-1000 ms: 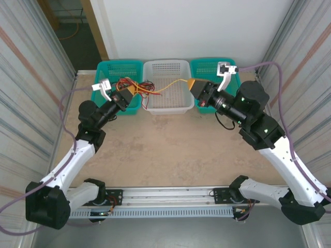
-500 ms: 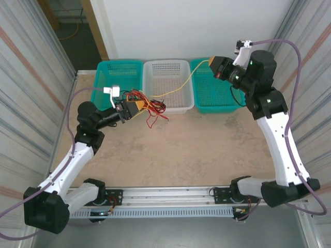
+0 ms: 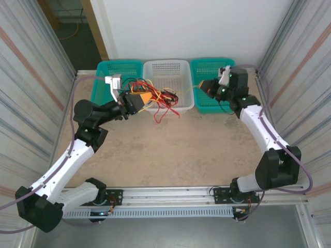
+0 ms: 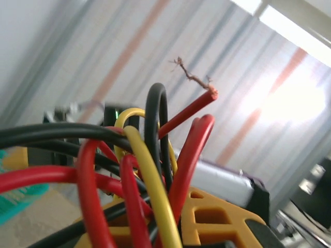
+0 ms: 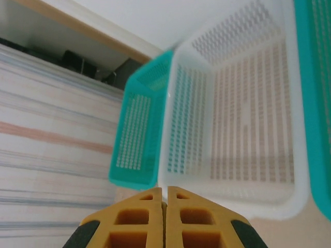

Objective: Untangle the cables

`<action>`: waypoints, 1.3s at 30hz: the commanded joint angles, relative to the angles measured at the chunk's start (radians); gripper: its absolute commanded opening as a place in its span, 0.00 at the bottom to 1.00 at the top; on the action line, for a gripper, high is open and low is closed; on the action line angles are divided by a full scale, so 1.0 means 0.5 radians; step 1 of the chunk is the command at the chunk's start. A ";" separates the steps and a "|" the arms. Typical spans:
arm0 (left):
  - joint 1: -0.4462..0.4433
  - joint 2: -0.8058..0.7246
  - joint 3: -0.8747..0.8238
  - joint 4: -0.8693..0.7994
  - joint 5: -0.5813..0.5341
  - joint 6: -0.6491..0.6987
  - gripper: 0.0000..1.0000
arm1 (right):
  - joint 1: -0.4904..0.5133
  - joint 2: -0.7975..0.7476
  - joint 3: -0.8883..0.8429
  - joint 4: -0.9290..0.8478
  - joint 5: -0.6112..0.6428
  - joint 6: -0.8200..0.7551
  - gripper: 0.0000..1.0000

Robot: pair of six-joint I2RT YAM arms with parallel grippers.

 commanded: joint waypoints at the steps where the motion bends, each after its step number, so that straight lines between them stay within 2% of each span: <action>1: -0.027 -0.177 0.141 0.044 -0.455 0.303 0.00 | 0.171 -0.119 -0.282 0.259 0.185 0.137 0.00; 2: -0.022 -0.177 0.129 0.076 -0.542 0.303 0.00 | 0.230 -0.139 -0.362 0.300 0.212 0.161 0.00; 6: 0.066 -0.030 0.107 0.448 -0.597 0.019 0.00 | 0.458 -0.220 -0.634 0.396 0.321 0.225 0.00; 8: 0.085 -0.003 0.068 0.524 -0.690 -0.010 0.00 | 0.552 -0.274 -0.731 0.437 0.360 0.259 0.00; 11: 0.113 -0.057 -0.001 0.432 -0.918 0.139 0.00 | 0.697 -0.411 -0.814 0.384 0.453 0.252 0.00; 13: 0.140 -0.124 -0.035 0.235 -1.122 0.304 0.00 | 0.778 -0.569 -0.859 0.283 0.547 0.206 0.00; 15: 0.164 -0.180 -0.076 0.054 -1.348 0.428 0.00 | 0.791 -0.764 -0.903 0.185 0.612 0.184 0.00; 17: 0.254 -0.212 -0.142 -0.023 -1.456 0.380 0.00 | 0.764 -0.986 -0.917 0.023 0.700 0.150 0.00; 20: 0.413 -0.266 -0.289 -0.068 -1.562 0.178 0.00 | 0.618 -1.272 -0.909 -0.189 0.703 0.123 0.00; 22: 0.489 -0.322 -0.365 -0.156 -1.656 0.081 0.00 | 0.466 -1.421 -0.893 -0.307 0.655 0.114 0.00; 25: 0.596 -0.389 -0.418 -0.294 -1.675 0.021 0.00 | 0.199 -1.549 -0.799 -0.497 0.545 0.059 0.00; 29: 0.650 -0.463 -0.396 -0.592 -1.782 0.044 0.00 | -0.144 -1.540 -0.627 -0.632 0.366 -0.005 0.00; 34: 0.694 -0.479 -0.441 -0.684 -1.646 0.103 0.00 | -0.456 -1.470 -0.369 -0.665 0.230 -0.060 0.00; 39: 0.688 -0.528 -0.619 -0.737 -1.511 0.114 0.00 | -0.874 -1.308 -0.065 -0.647 0.009 -0.021 0.00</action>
